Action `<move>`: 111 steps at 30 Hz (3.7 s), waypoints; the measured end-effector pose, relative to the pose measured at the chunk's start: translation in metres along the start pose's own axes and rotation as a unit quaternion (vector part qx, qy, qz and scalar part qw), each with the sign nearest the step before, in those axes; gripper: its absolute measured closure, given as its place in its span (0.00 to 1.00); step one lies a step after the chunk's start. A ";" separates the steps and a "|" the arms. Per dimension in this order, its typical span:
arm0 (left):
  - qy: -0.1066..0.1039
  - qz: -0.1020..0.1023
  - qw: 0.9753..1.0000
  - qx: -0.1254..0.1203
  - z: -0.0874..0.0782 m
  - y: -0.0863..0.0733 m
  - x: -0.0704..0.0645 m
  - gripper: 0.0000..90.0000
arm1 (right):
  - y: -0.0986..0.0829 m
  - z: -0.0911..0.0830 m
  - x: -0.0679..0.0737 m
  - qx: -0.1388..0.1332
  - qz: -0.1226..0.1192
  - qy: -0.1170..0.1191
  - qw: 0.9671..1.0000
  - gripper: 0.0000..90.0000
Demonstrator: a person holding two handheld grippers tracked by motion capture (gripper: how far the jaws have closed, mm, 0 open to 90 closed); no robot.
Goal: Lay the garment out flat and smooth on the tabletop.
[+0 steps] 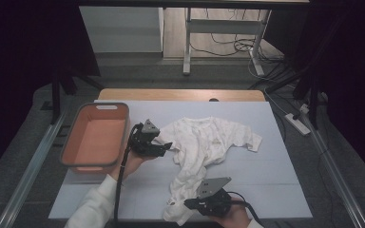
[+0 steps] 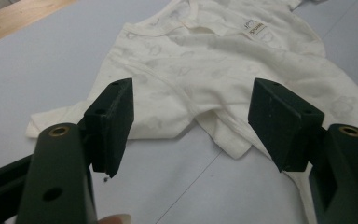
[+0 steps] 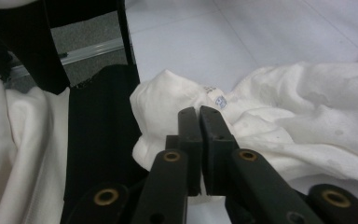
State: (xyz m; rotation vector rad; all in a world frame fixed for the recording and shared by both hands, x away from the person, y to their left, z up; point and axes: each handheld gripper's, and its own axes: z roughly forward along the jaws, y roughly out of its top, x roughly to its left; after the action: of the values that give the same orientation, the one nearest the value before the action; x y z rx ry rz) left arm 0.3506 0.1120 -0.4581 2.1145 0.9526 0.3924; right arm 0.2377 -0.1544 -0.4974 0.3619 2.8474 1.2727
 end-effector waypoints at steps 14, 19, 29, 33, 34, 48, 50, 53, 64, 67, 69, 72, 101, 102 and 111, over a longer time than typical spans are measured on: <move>-0.001 0.003 1.000 0.005 0.002 0.000 -0.001 0.35 | -0.034 -0.056 -0.061 -0.040 0.080 -0.176 0.980 0.57; -0.003 0.005 1.000 0.009 0.005 -0.001 -0.002 0.35 | -0.042 -0.050 -0.081 -0.022 0.110 -0.184 0.976 0.54; -0.005 0.009 1.000 0.014 0.008 -0.001 -0.004 0.35 | -0.045 -0.035 -0.102 0.011 0.146 -0.211 0.966 0.51; -0.005 0.006 1.000 0.015 0.009 -0.002 -0.004 0.35 | -0.043 -0.029 -0.109 0.016 0.151 -0.222 0.963 0.49; -0.005 0.006 1.000 0.016 0.010 -0.002 -0.003 0.35 | -0.042 -0.028 -0.111 0.019 0.152 -0.226 0.962 0.49; -0.005 0.007 1.000 0.019 0.011 -0.003 -0.003 0.35 | -0.028 -0.017 -0.127 0.004 0.131 -0.257 0.957 0.87; -0.005 0.007 1.000 0.019 0.011 -0.003 -0.002 0.35 | -0.027 -0.017 -0.128 -0.001 0.128 -0.253 0.959 0.93; -0.005 0.007 1.000 0.020 0.011 -0.003 -0.002 0.35 | -0.025 -0.017 -0.128 0.000 0.118 -0.255 0.960 0.96; -0.001 0.006 1.000 0.015 0.008 -0.003 0.001 0.35 | -0.019 -0.044 -0.121 -0.034 0.117 -0.255 0.959 0.98; 0.000 0.006 1.000 0.015 0.008 -0.003 0.001 0.35 | -0.013 -0.056 -0.118 -0.053 0.108 -0.262 0.958 0.98; 0.000 0.007 1.000 0.014 0.008 -0.003 0.002 0.35 | -0.008 -0.062 -0.115 -0.063 0.106 -0.265 0.956 0.98; 0.001 0.003 1.000 0.014 0.008 -0.003 0.004 0.35 | -0.001 -0.069 -0.113 -0.078 0.095 -0.274 0.954 0.98; 0.001 0.003 1.000 0.019 0.010 -0.005 0.003 0.35 | 0.022 -0.006 -0.163 -0.028 0.108 -0.230 0.967 0.98; 0.001 0.003 1.000 0.019 0.010 -0.005 0.003 0.35 | 0.020 -0.003 -0.165 -0.023 0.110 -0.227 0.967 0.98; 0.002 0.003 1.000 0.020 0.010 -0.005 0.003 0.35 | 0.014 -0.010 -0.171 -0.034 0.137 -0.220 0.965 0.77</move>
State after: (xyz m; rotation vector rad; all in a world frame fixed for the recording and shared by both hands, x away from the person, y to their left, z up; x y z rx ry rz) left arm 0.3555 0.1116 -0.4684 2.1539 0.9631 0.3837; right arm 0.4060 -0.1888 -0.4957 0.9342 2.4304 1.1420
